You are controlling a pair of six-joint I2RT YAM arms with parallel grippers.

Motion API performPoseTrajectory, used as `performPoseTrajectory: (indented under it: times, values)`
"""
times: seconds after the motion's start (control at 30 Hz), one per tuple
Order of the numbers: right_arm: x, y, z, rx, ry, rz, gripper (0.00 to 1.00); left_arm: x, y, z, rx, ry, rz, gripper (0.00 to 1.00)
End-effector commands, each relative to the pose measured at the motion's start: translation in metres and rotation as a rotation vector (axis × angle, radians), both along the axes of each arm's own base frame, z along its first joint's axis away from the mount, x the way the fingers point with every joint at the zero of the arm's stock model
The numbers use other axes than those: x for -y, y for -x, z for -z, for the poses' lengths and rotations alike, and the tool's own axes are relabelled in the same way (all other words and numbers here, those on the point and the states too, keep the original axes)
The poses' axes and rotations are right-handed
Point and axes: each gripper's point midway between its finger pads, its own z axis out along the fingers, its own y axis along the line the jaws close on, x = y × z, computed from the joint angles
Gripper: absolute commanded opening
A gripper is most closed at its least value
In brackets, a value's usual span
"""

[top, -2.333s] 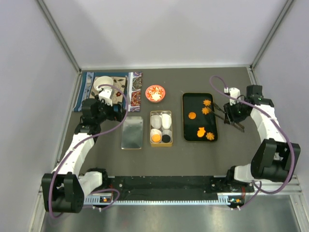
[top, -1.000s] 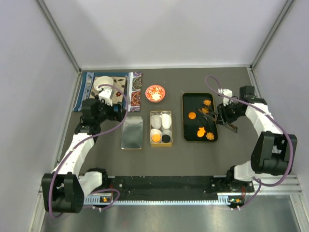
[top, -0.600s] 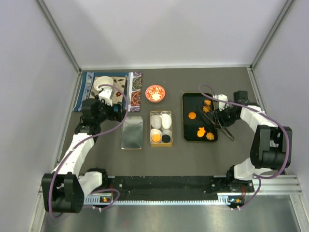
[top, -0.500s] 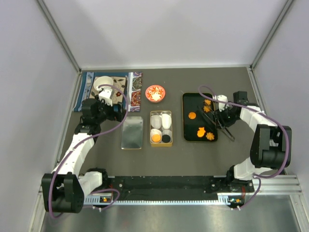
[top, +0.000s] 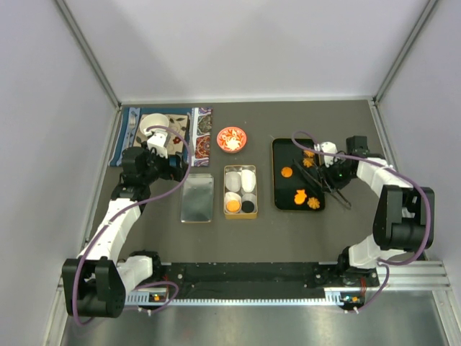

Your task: Pack the cookies

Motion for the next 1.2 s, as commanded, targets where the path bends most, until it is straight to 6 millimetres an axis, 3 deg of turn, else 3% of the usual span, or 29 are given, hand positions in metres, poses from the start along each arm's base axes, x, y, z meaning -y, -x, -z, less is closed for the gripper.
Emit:
performPoseTrajectory:
  times: [0.0, 0.43, 0.63, 0.9, 1.17]
  values:
    - [0.017, -0.01, 0.0, 0.043, 0.102, -0.038, 0.43, 0.001, -0.003, -0.009, 0.04, -0.008, 0.007, 0.99]
    - [0.003, -0.009, -0.036, 0.058, -0.023, -0.042, 0.42, 0.0, -0.003, -0.009, 0.041, -0.012, 0.007, 0.99]
    - [0.006, -0.006, -0.042, 0.064, -0.007, -0.058, 0.42, 0.001, -0.002, -0.011, 0.043, -0.008, 0.009, 0.99]
    - [0.031, -0.006, -0.038, 0.053, 0.055, -0.039, 0.42, 0.001, -0.002, -0.01, 0.041, -0.005, 0.011, 0.99]
    - [0.036, -0.004, -0.02, 0.008, 0.067, -0.041, 0.45, 0.002, -0.002, -0.01, 0.039, -0.005, 0.014, 0.99]
